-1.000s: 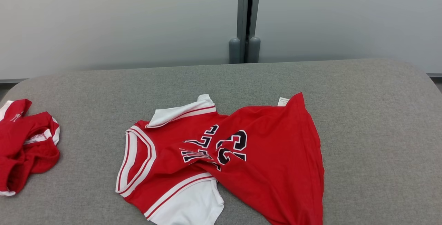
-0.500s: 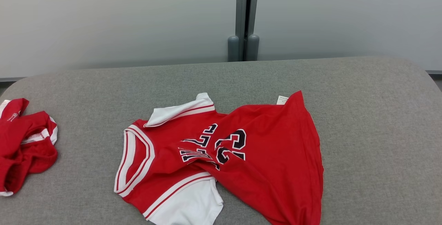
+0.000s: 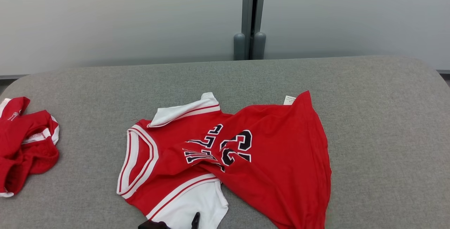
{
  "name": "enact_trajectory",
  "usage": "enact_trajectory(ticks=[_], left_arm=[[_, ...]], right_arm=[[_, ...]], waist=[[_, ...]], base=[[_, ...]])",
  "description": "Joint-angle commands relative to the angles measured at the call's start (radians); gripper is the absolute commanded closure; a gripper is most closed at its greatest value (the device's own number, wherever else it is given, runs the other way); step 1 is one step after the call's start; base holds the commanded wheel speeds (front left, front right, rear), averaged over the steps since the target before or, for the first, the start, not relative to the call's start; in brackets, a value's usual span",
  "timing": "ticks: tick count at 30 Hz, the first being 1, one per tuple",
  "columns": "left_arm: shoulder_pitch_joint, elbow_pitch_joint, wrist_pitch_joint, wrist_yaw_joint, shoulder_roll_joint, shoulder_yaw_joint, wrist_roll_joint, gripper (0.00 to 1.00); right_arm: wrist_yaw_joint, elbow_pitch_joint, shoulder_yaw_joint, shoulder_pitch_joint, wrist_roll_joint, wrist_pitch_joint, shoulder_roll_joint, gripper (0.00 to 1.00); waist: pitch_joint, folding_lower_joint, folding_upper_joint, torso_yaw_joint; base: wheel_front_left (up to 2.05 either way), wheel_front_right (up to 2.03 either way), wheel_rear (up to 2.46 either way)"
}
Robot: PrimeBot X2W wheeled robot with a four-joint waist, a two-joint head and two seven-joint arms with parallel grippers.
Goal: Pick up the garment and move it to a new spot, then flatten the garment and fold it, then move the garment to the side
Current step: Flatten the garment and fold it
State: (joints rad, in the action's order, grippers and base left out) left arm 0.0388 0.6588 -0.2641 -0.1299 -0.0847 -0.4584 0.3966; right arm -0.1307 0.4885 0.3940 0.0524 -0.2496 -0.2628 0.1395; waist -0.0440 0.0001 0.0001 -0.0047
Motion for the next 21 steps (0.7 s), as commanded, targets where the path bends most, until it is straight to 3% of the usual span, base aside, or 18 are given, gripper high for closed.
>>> enact_trajectory(ticks=[1,2,7,14,21], left_arm=[[0.02,0.007,0.0,-0.001,0.002,-0.002,0.006,0.8],[0.028,0.012,0.0,-0.001,0.003,-0.005,0.015,1.0],[0.045,-0.003,0.0,-0.001,-0.011,-0.019,0.041,1.0],[0.091,-0.153,-0.001,-0.001,-0.064,0.026,0.057,1.0],[0.261,-0.279,-0.001,-0.001,-0.128,0.087,0.075,1.0]], right_arm=[[0.0,0.007,0.006,-0.017,-0.01,-0.003,0.002,1.0],[0.0,0.016,0.009,-0.025,-0.012,-0.003,0.002,1.0],[0.0,0.005,0.016,-0.049,-0.021,-0.003,0.003,1.0],[0.0,-0.135,-0.013,-0.095,-0.019,-0.003,0.027,1.0],[0.0,-0.242,-0.057,-0.288,-0.039,-0.003,0.079,1.0]], waist=[[-0.001,-0.0001,-0.0001,0.0],[-0.002,-0.0001,-0.0001,0.0],[-0.005,-0.0001,-0.0001,0.005],[-0.028,-0.0001,-0.0001,0.017],[-0.09,-0.0001,-0.0001,0.015]], base=[[0.0,0.0,0.0],[0.0,0.0,0.0],[0.0,0.0,0.0],[0.0,0.0,0.0],[0.0,0.0,0.0]])
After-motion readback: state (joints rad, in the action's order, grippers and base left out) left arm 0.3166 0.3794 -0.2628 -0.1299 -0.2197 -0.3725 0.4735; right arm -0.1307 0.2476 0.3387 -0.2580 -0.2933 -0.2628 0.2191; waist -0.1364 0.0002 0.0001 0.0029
